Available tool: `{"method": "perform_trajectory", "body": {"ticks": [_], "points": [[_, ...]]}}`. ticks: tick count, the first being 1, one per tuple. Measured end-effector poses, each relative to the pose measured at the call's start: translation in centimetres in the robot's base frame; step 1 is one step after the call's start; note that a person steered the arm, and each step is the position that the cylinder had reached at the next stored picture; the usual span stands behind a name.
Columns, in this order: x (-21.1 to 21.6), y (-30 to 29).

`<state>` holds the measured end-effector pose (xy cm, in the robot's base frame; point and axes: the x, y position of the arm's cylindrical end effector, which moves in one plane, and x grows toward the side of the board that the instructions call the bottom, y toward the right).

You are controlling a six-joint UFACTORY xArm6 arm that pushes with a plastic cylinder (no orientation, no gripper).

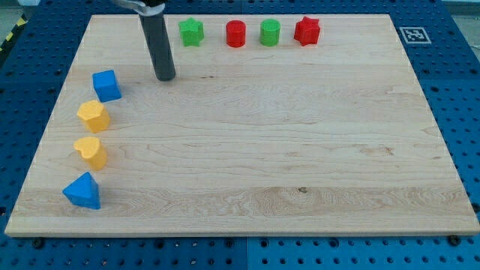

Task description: Slide the blue cube to the top right of the yellow hexagon

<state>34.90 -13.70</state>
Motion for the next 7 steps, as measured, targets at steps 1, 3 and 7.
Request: {"method": "perform_trajectory", "body": {"ticks": [1,3,7], "points": [[-2.0,-4.1],[0.1,-14.1],[2.8,-9.4]]}}
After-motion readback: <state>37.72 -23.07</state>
